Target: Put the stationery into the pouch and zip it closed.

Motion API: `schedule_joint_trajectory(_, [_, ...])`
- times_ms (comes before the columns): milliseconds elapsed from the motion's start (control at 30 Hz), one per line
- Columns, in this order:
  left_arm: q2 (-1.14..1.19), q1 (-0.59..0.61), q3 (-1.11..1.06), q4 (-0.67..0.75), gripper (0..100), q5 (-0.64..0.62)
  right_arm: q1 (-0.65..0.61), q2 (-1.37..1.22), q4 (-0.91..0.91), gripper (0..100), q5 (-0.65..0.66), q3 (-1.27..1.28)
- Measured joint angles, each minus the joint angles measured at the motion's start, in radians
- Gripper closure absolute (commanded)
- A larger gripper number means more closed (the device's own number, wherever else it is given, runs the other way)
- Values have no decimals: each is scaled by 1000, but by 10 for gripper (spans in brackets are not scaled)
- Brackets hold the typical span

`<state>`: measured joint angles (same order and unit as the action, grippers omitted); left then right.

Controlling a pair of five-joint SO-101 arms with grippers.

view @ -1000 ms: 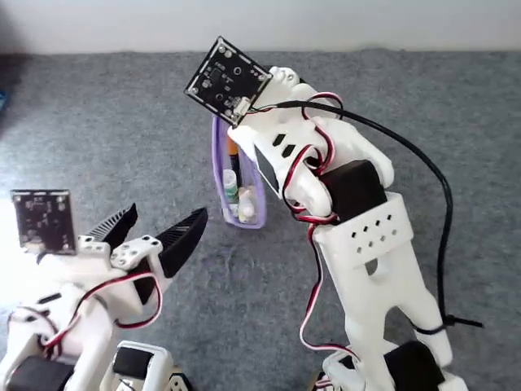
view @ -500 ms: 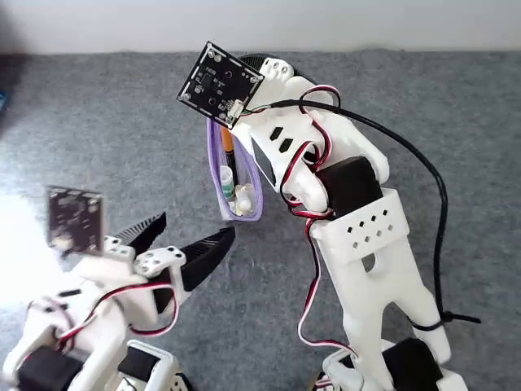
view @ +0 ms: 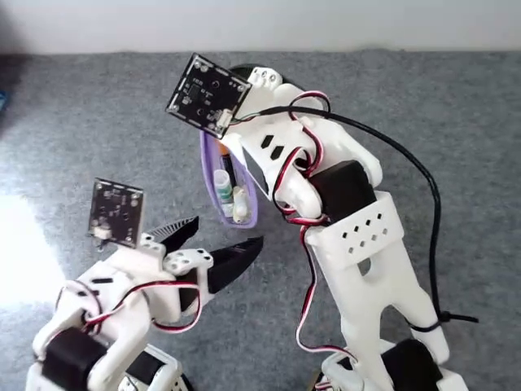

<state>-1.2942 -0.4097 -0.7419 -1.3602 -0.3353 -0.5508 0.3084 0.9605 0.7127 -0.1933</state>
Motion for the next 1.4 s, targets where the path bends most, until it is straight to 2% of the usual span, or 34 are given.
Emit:
schedule_joint_trajectory(200, [-2, 150, -123, 157, 663, 8, 14, 28, 57, 991, 0, 0])
schedule_joint_trajectory(400, [15, 394, -160, 255, 663, 141, 72, 95, 161, 991, 0, 0])
schedule_joint_trajectory(533, [5, 505, -169, 354, 663, 184, 69, 164, 270, 991, 0, -2])
schedule_joint_trajectory(633, [11, 523, -170, 400, 663, 193, 63, 209, 334, 991, 0, -2])
schedule_joint_trajectory(800, [12, 480, -226, 451, 663, 192, 26, 262, 428, 991, 0, -3])
schedule_joint_trajectory(1067, [11, 384, -232, 473, 663, 98, 23, 284, 594, 991, 0, -6])
schedule_joint_trajectory(1400, [21, 345, -232, 473, 663, 84, 204, 287, 732, 991, -28, 58])
